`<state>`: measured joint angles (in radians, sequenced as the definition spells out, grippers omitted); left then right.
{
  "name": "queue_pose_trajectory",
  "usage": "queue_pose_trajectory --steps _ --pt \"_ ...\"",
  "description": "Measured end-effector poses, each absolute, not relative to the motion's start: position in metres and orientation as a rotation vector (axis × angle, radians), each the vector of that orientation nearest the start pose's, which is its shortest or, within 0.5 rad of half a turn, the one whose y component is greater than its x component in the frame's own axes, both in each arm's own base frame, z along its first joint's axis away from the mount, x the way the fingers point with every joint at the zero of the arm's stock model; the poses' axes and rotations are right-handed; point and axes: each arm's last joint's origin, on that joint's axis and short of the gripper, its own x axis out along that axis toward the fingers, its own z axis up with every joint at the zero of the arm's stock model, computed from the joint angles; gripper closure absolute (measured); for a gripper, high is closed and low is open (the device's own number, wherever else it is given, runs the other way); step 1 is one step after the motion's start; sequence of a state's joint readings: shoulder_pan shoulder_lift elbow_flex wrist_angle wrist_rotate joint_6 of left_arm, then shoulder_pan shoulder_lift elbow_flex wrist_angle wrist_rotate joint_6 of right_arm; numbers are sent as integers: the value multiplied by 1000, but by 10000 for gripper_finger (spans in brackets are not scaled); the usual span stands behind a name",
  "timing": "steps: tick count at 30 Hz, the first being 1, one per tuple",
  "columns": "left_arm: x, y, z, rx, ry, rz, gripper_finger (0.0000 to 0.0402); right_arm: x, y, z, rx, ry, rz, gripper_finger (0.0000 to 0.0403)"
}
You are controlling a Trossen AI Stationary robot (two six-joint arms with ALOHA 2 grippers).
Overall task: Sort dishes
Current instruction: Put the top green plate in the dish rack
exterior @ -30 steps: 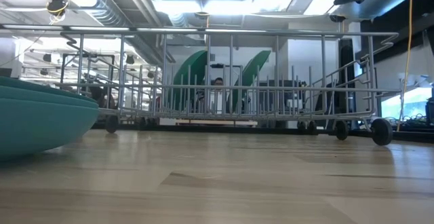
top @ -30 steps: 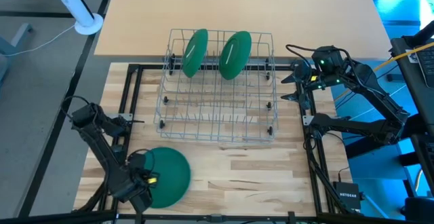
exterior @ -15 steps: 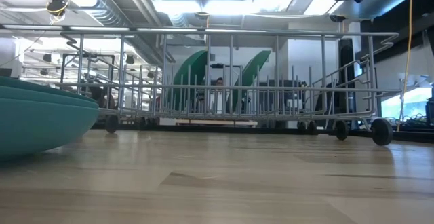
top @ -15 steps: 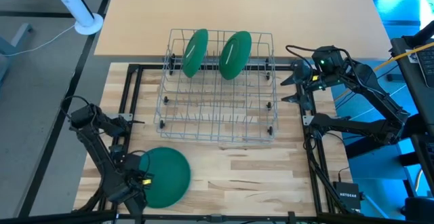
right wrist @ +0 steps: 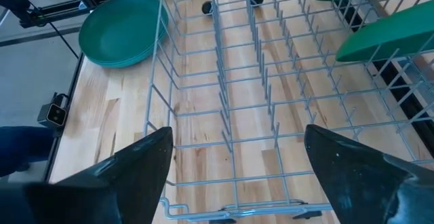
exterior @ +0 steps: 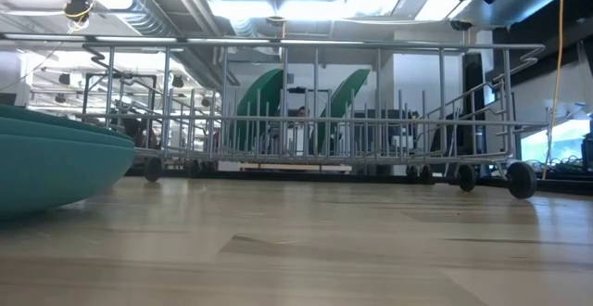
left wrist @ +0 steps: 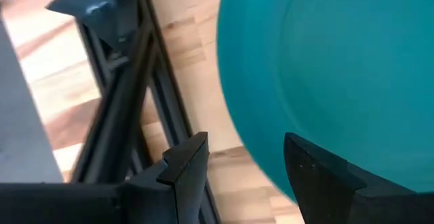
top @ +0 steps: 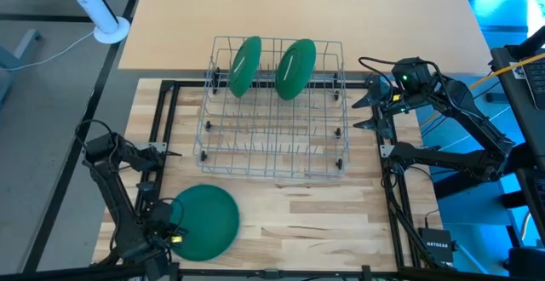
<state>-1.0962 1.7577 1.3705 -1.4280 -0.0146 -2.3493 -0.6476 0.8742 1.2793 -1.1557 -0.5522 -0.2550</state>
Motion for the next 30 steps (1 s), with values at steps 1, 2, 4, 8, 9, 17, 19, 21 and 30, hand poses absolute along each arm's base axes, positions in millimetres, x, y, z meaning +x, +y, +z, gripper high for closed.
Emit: queue_pose_trajectory --steps 1,2,4,8,9,17,19,21,30 --pt "135 -262 228 -762 1283 1153 219 105 -60 395 177 622 -11 63" --pt "135 -262 223 -764 1283 1153 219 105 -60 395 177 622 -12 63" --pt "135 -261 214 -770 1289 1138 219 105 -60 395 177 622 -12 63" --pt "133 -259 203 -776 1299 1148 222 105 -60 395 177 622 -12 63" --pt "133 -258 202 -773 1298 1150 225 105 -60 395 176 622 -12 63" --pt "133 -258 202 -765 1293 1144 285 105 -61 395 170 629 -30 63" --pt "133 -258 202 -764 1293 1140 302 105 -61 394 169 630 -33 63" --pt "133 -258 202 -764 1292 1135 316 105 -61 394 169 630 -35 63" --pt "134 -258 202 -743 1306 1106 343 105 -61 394 169 630 -35 63"
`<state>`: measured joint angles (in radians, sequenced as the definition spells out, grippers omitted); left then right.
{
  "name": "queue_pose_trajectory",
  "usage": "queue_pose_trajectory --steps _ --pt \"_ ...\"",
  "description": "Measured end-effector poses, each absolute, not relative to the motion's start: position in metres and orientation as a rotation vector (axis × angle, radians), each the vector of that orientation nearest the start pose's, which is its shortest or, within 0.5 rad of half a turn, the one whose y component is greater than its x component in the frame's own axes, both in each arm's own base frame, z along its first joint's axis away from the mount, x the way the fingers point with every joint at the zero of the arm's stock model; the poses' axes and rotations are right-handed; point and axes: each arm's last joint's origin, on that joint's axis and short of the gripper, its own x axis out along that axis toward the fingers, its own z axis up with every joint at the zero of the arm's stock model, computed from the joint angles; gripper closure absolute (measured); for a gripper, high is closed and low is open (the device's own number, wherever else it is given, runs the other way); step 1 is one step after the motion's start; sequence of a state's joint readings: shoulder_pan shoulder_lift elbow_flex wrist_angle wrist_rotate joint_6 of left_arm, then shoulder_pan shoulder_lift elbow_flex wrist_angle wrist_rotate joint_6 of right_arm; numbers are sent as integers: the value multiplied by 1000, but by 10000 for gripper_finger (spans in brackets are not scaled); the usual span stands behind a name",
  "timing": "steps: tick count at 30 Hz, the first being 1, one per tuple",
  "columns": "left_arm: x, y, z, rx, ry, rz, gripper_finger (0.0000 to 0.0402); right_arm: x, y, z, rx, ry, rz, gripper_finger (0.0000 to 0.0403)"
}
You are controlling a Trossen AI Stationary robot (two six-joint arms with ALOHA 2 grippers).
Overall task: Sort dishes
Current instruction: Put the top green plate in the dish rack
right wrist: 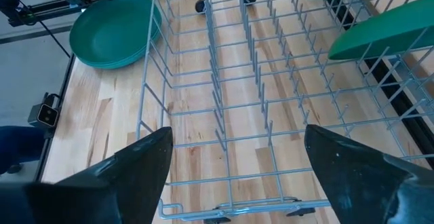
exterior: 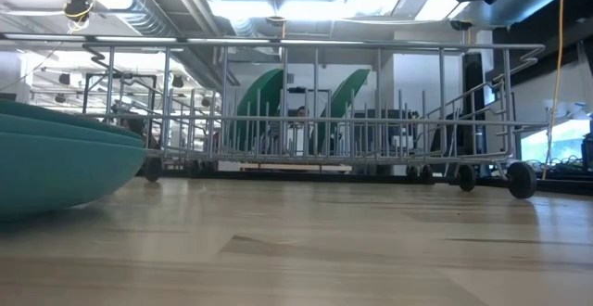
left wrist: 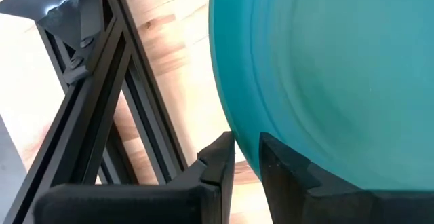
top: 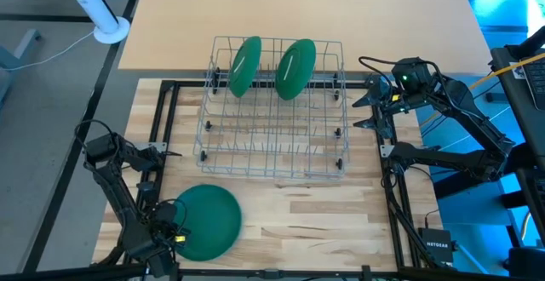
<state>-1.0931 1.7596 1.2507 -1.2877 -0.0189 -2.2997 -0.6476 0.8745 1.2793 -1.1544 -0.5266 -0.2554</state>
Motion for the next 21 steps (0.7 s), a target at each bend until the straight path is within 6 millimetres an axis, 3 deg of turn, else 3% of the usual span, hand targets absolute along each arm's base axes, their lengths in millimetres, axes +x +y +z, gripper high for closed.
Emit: queue_pose_trajectory --steps 21 --pt "147 -263 200 -830 1324 1024 343 105 -61 394 169 630 -34 63"
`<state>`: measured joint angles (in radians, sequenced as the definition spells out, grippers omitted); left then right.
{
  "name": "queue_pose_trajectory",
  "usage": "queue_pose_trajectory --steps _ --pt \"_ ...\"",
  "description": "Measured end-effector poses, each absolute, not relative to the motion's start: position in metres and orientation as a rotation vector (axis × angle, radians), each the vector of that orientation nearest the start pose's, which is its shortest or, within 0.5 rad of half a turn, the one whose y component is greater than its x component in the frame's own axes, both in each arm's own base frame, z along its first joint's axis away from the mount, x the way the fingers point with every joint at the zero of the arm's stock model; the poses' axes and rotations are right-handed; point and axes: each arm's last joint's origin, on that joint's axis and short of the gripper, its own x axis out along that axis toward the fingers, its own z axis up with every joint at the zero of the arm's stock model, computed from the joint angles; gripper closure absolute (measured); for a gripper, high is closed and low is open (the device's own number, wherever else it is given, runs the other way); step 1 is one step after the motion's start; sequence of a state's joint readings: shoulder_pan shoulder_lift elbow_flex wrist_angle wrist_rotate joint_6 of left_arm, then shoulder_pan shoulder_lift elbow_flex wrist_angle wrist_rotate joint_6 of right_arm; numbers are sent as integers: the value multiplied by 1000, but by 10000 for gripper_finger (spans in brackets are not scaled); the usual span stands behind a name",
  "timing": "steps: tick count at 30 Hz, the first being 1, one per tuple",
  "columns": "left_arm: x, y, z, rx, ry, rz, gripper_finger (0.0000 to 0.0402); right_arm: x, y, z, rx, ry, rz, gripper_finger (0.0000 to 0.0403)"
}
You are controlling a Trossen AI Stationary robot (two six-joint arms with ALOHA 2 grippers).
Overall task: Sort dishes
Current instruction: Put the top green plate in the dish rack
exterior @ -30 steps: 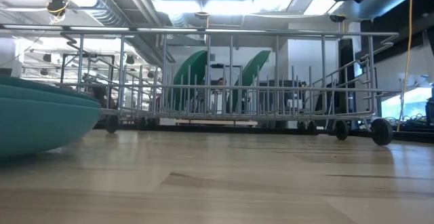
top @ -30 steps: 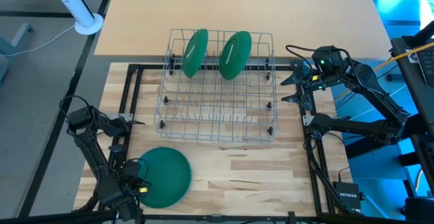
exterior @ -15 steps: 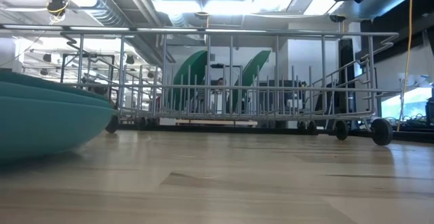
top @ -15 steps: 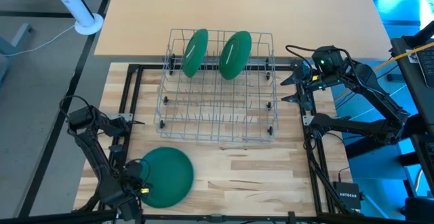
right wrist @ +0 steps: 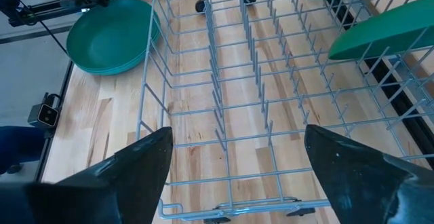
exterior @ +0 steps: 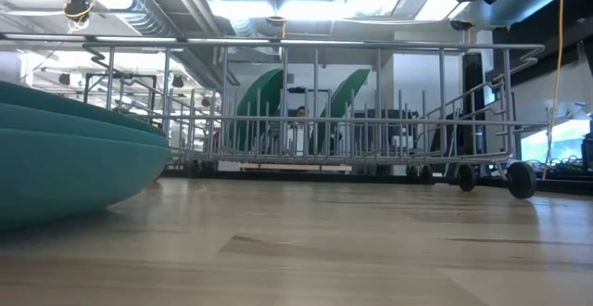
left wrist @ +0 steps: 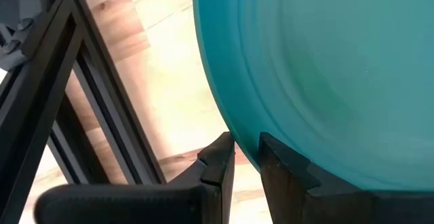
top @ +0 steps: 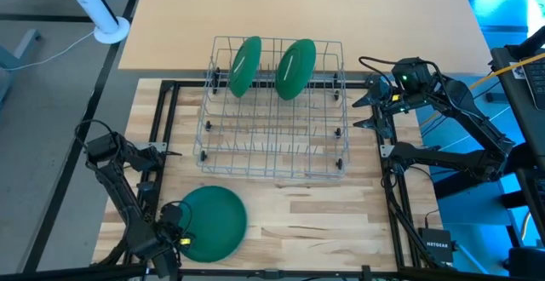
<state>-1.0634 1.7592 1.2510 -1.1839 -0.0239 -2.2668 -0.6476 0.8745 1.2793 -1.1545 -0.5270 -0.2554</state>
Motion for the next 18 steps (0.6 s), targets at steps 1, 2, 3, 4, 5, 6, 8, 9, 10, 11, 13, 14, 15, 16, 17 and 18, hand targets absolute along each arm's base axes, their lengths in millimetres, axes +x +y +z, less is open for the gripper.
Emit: queue_pose_trajectory --steps 1,2,3,4,5,6,8,9,10,11,13,14,15,16,17,18 --pt "147 -263 200 -832 1318 1026 343 105 -61 394 169 630 -34 63" --pt "147 -263 200 -832 1312 1025 343 105 -61 394 169 630 -34 63" --pt "147 -263 200 -831 1304 1022 343 105 -61 394 169 630 -34 63" --pt "147 -263 200 -830 1300 1021 343 105 -61 394 169 630 -34 63" --pt "147 -263 200 -831 1299 1021 343 105 -61 394 169 630 -35 63" --pt "147 -262 200 -831 1297 1020 343 105 -61 394 169 630 -35 63" --pt "147 -262 200 -826 1299 1016 344 105 -61 394 169 630 -34 63" --pt "147 -262 200 -825 1299 1015 347 105 -61 394 169 630 -34 63" --pt "147 -262 200 -826 1299 1016 353 105 -61 394 169 630 -34 63" --pt "147 -262 200 -826 1298 1017 362 105 -61 394 169 630 -34 63" --pt "147 -262 200 -823 1295 1023 385 105 -61 394 169 630 -34 63" --pt "147 -262 200 -824 1293 1027 391 105 -61 394 169 630 -34 63" --pt "147 -262 200 -827 1289 1028 394 105 -61 394 169 630 -34 63" --pt "148 -262 200 -829 1289 1024 394 105 -61 394 169 630 -34 63" --pt "147 -262 200 -827 1290 1021 394 105 -61 394 169 630 -35 63" --pt "147 -262 200 -828 1292 1018 396 105 -61 394 169 630 -34 63"
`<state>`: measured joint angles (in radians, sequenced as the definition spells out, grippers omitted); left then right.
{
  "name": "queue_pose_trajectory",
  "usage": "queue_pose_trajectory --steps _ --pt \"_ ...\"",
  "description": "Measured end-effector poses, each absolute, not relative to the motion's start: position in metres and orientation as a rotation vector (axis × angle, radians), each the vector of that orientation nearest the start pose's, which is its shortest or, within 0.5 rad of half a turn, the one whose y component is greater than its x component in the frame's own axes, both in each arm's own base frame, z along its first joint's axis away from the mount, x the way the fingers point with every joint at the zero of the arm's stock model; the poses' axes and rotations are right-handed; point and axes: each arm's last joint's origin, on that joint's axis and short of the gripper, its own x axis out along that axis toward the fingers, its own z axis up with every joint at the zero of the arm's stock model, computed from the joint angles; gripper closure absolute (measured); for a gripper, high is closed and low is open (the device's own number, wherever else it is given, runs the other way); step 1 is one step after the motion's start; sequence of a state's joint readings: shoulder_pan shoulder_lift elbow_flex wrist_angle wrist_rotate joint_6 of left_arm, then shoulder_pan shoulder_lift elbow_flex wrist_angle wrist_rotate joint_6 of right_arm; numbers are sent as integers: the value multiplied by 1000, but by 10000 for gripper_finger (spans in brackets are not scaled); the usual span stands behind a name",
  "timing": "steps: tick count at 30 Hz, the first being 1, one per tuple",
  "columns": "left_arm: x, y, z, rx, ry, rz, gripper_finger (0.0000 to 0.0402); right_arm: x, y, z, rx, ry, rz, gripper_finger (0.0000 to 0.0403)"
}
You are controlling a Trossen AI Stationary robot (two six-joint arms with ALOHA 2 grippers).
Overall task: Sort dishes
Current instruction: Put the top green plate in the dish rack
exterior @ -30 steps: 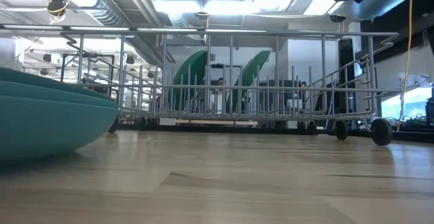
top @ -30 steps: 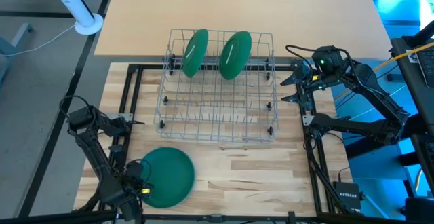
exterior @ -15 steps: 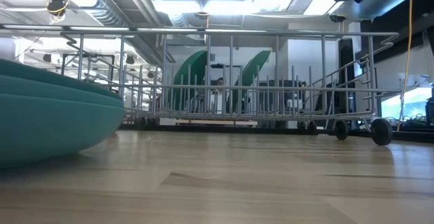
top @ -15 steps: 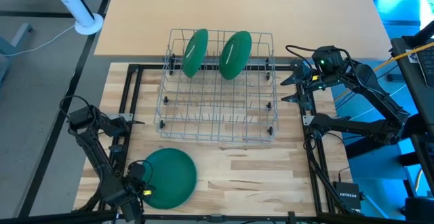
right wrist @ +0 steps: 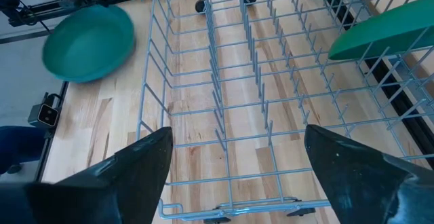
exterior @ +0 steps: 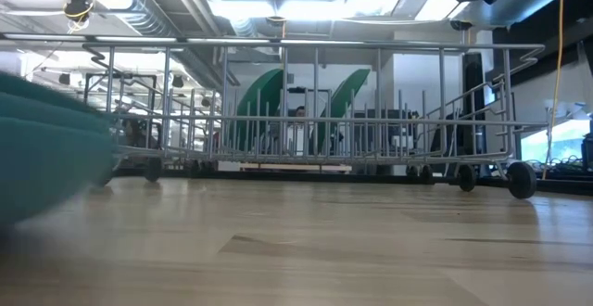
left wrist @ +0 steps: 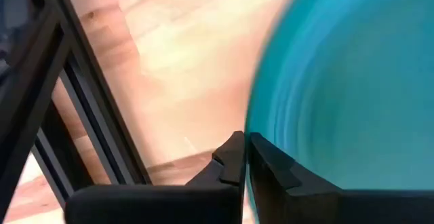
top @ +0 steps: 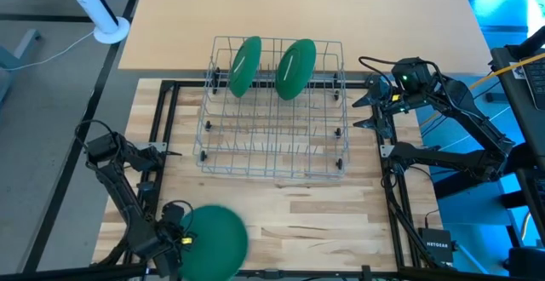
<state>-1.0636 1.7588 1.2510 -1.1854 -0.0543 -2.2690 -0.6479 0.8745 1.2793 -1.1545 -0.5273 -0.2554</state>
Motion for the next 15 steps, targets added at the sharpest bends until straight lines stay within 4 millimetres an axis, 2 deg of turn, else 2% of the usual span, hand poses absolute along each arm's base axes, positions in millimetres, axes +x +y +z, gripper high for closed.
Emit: queue_pose_trajectory --steps 9,15 --pt "149 -260 200 -844 1285 1055 400 105 -61 394 169 630 -34 63" --pt "157 -250 201 -830 1262 1125 401 105 -61 394 169 630 -34 63"
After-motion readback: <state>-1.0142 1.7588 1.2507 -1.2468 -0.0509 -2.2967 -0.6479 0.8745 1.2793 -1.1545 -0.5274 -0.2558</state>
